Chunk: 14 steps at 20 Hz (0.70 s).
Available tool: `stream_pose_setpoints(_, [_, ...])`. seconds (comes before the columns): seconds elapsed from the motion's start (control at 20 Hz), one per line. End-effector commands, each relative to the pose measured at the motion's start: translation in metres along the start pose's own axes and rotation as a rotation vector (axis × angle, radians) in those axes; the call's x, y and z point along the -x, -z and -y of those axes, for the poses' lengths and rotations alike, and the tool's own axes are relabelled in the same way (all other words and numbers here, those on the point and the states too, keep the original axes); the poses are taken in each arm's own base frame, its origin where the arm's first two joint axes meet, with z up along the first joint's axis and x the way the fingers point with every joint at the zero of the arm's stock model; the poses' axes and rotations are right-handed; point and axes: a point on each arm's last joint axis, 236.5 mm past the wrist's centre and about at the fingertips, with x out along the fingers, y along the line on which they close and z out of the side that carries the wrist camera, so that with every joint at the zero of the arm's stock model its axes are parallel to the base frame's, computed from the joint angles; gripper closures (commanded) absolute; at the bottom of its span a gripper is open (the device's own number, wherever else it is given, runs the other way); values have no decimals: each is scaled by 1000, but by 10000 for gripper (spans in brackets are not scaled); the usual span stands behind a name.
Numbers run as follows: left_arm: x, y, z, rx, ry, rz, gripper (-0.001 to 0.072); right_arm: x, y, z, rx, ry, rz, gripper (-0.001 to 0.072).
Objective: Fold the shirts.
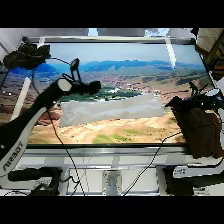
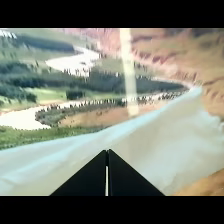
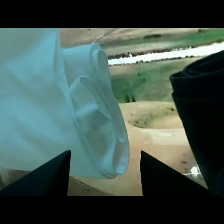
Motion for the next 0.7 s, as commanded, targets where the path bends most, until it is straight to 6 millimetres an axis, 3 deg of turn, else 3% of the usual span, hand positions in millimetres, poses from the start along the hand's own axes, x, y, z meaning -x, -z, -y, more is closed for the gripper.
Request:
stream_pose_setpoints(0.0, [-52,41,2,-6,-50,-129,699,-16,2,-8,-19,-98,-14,206])
stream_pose_setpoints(0.25, [-89,66,-6,20,-71,-295,699,-39,-3,-6,-45,-159,-11,205])
stream_pose_setpoints(0.45, [-100,83,-15,61,-95,-378,699,-55,-10,-15,-86,-258,2,205])
stream_pose_setpoints(0.65, [-107,114,-32,107,-139,-485,700,-57,-17,-24,-115,-312,23,205])
